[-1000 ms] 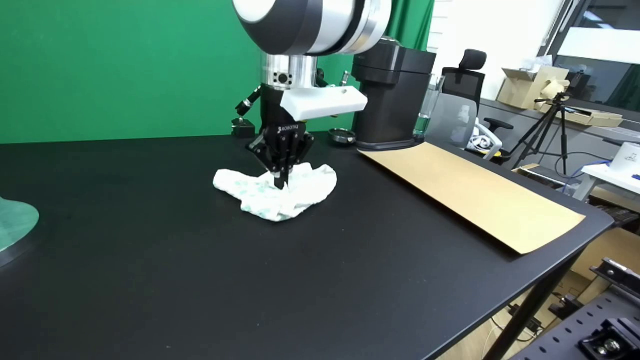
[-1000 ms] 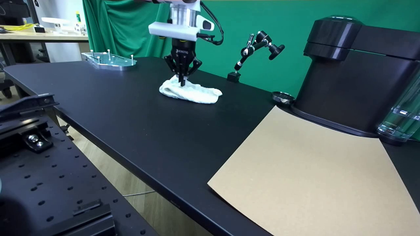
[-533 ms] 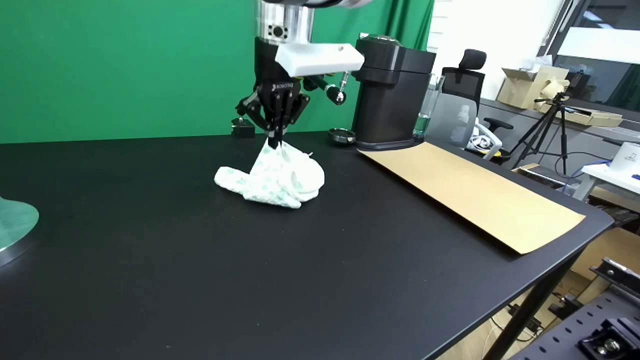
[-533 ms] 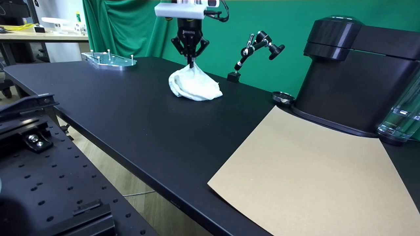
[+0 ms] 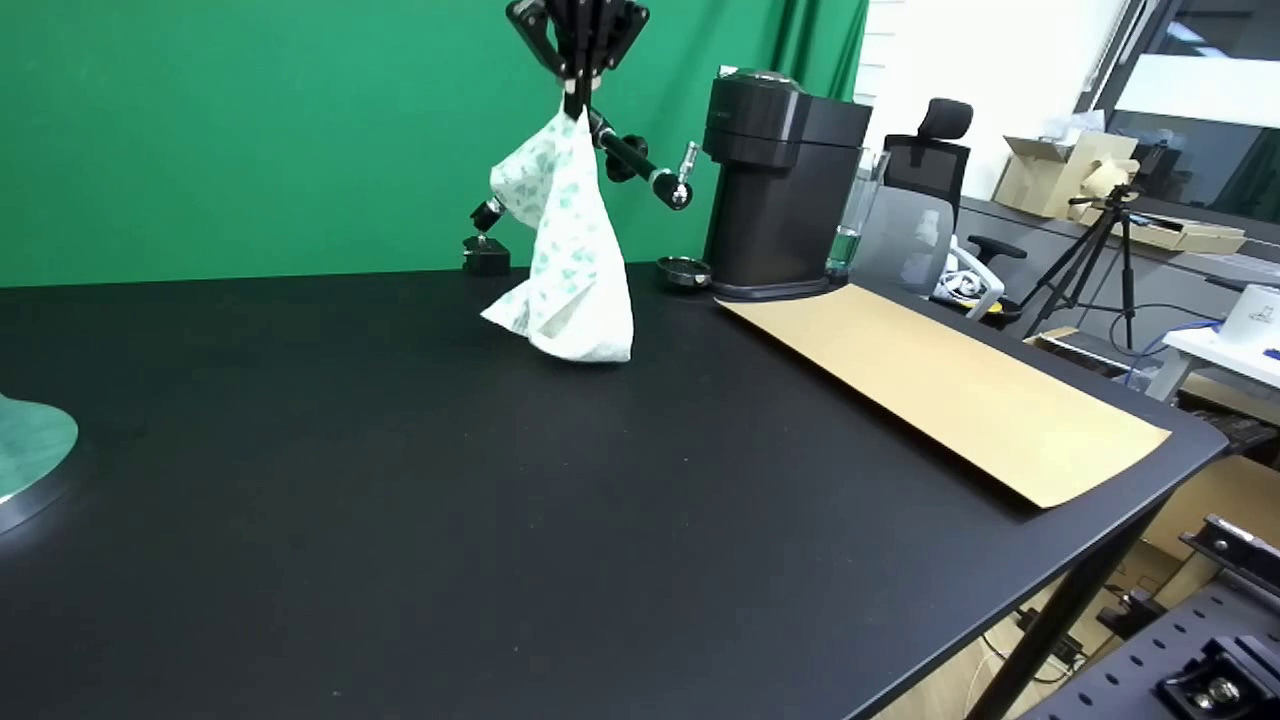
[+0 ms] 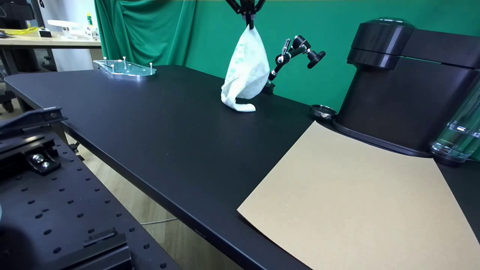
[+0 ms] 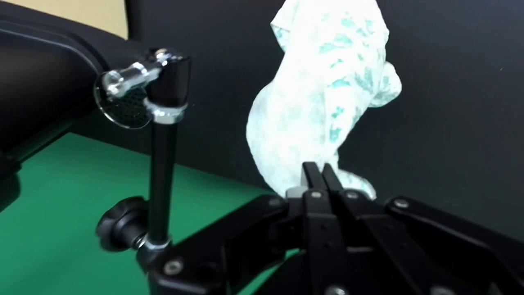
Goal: Pick up the towel and hang it on the object
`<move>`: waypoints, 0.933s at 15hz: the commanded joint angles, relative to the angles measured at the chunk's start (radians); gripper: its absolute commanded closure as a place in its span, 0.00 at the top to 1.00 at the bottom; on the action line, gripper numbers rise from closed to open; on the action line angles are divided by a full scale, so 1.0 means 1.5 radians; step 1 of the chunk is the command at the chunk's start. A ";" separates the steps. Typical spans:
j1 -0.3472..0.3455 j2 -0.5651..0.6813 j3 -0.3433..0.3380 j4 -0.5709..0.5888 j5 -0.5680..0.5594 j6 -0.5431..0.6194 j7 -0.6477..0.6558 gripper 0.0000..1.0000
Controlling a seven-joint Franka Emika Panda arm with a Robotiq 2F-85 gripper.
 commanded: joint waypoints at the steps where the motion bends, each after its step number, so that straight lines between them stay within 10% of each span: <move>1: -0.021 -0.029 -0.004 0.050 -0.038 -0.051 0.061 0.00; 14: -0.143 -0.075 -0.049 0.082 -0.036 -0.083 0.142 0.00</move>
